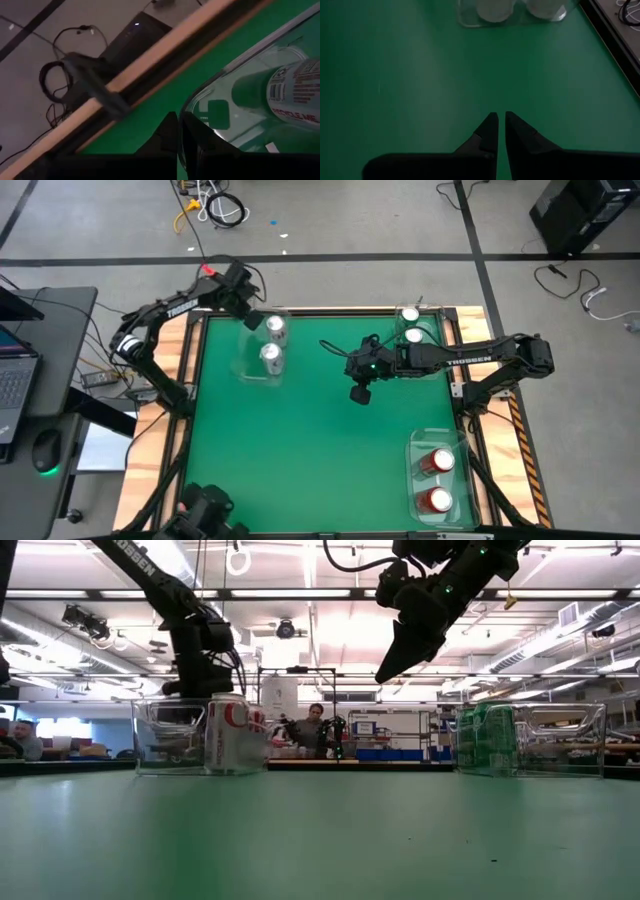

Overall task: Sort soda cans
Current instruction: Move the center transparent bin to the top left of the table, then move the right transparent bin to the top middle of the table

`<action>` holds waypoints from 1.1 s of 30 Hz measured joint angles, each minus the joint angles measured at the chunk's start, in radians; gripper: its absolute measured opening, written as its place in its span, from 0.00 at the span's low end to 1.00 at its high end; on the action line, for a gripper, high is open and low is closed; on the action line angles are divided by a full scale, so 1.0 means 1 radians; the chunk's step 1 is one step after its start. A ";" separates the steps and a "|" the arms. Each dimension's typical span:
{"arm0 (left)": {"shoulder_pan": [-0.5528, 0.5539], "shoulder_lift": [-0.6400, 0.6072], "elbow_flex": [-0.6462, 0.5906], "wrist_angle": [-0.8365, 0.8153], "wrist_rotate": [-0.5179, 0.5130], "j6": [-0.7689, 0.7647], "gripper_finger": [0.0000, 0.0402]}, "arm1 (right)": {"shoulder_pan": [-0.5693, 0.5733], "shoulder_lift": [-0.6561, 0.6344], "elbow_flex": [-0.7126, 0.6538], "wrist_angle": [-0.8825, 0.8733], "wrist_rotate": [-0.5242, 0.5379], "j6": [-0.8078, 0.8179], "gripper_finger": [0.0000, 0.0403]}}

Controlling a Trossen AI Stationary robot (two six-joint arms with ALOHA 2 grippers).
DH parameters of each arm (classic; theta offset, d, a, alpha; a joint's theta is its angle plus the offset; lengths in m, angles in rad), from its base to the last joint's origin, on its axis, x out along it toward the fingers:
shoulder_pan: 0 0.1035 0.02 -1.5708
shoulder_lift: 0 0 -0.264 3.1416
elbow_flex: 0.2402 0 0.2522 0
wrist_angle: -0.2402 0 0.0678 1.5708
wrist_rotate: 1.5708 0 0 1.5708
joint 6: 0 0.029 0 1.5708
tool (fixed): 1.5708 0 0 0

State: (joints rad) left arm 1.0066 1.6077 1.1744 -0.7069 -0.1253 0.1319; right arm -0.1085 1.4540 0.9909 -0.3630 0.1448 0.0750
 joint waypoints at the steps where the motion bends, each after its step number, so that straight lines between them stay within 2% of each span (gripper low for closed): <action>1: 0.014 0.000 0.000 0.004 0.000 0.001 0.01 | 0.000 0.000 0.000 0.000 0.000 0.000 0.06; 12: 0.099 0.000 0.000 0.017 0.011 0.064 0.03 | 0.000 0.000 0.000 0.001 0.000 0.000 0.06; 18: 0.095 0.004 -0.002 0.036 -0.013 0.070 0.17 | 0.000 0.000 0.000 0.001 0.000 0.000 0.06; 23: 0.082 0.003 -0.002 0.029 -0.069 0.072 0.31 | 0.000 0.000 0.027 -0.026 0.000 -0.006 0.11; 28: 0.066 -0.012 -0.002 0.024 -0.076 0.080 0.41 | 0.002 0.000 0.121 -0.144 -0.010 -0.006 0.20; 33: 0.041 -0.083 -0.002 0.030 -0.087 0.104 0.44 | 0.030 0.000 0.261 -0.386 -0.014 0.029 0.28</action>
State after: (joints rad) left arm 1.0475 1.5246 1.1725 -0.6768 -0.2124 0.2363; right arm -0.0789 1.4540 1.2515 -0.7491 0.1308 0.1035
